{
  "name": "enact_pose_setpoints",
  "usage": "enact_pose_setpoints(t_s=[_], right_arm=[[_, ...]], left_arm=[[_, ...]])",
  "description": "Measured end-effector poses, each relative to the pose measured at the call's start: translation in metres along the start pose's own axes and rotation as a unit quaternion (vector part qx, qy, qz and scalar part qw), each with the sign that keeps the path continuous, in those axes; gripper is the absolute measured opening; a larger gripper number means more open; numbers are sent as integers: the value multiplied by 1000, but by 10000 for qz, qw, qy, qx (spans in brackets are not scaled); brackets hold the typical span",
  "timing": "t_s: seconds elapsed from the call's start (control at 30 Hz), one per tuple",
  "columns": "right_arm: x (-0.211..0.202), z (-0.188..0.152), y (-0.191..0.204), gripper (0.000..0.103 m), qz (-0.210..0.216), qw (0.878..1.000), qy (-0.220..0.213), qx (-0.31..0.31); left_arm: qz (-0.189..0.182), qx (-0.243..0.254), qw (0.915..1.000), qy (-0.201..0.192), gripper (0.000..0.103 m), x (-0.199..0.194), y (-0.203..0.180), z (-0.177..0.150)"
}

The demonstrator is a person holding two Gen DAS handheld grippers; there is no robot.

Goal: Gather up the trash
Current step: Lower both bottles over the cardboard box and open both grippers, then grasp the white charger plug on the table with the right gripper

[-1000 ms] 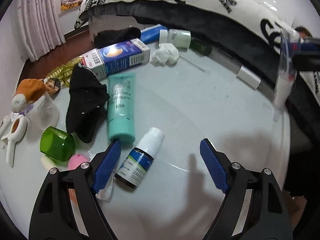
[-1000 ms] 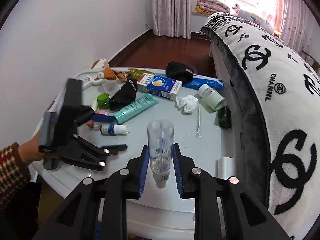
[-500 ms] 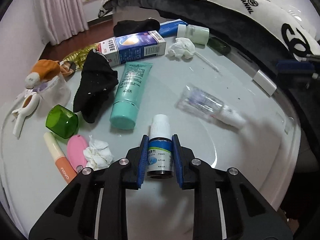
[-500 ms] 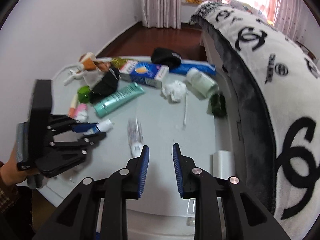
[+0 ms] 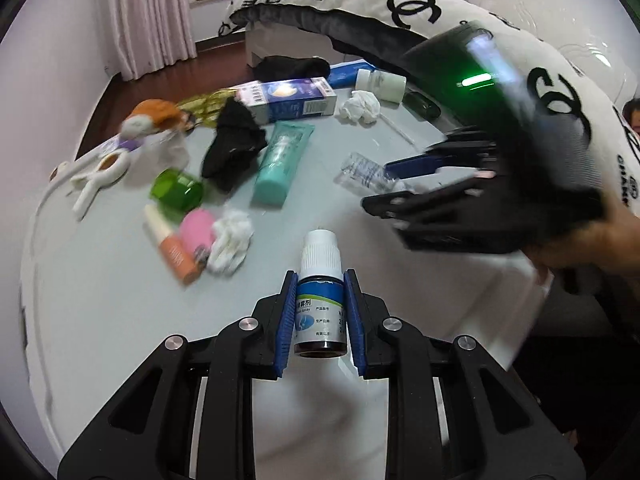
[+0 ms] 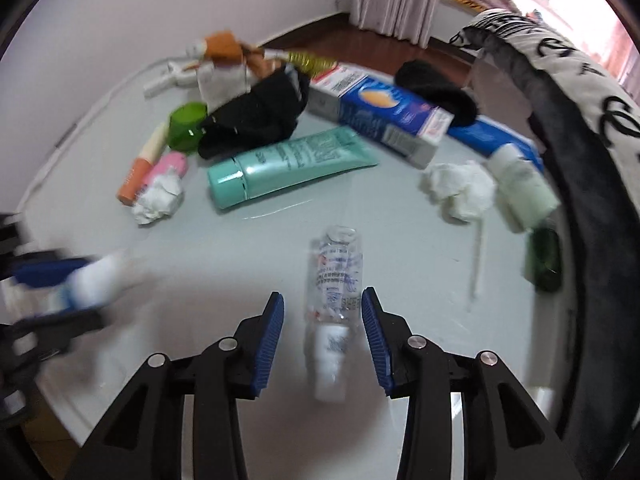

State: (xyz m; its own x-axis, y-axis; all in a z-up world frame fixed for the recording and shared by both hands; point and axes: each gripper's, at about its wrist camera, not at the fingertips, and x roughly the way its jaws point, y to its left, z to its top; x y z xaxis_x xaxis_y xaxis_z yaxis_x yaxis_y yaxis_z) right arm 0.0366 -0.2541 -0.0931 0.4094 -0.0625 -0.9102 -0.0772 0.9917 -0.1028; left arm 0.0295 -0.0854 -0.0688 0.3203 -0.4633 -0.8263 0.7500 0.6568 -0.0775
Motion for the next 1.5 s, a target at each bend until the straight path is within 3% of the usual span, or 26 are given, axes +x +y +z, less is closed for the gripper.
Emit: enact_pose_setpoints(t_s=[0.1,0.27,0.4,0.7,0.87,1.07,1.1,1.17,1.23,1.3,1.37,1.5], right_arm=[[6,5,-9,38,198,9992,2,342],[2,5,0,26,26,9989,100,455],[-9,-4,11,26,-89,9991,47,407],[-87,-38,41,26,116,9985,-352,401],[-130,-102,86,26,450,9982,-296,281],[-110,-190,131,27,927,9940,431,381],[-102,-202,138,29,977,9928,579,376],[-88,-216,150,65,1065,9893,955,287],[-88,-218,155,79,889,9917,916,174],[-94,-212,156,80,793,9938,769,110],[-101,-205,147,87,780,9949,579,281],[-109,-195,127,87,701,9951,385,587]], left_arm=[[13,-88,10000,-16,23,-15,3,-14],[71,-145,9999,6,23,-32,3,-39],[72,-274,9996,-23,23,-41,3,-51],[4,-409,9989,-208,23,-72,-7,-74],[170,-294,9994,-41,23,-87,-25,-106],[511,-210,9972,502,23,-92,-56,-165],[507,-261,9966,602,24,-91,-57,-172],[537,-355,9955,701,36,-91,-60,-183],[815,-365,9934,718,69,-93,-62,-189],[1042,-280,9919,664,73,-96,-64,-189],[1092,-247,9915,658,75,-97,-64,-188],[1127,-424,9912,543,78,-102,-56,-180]])
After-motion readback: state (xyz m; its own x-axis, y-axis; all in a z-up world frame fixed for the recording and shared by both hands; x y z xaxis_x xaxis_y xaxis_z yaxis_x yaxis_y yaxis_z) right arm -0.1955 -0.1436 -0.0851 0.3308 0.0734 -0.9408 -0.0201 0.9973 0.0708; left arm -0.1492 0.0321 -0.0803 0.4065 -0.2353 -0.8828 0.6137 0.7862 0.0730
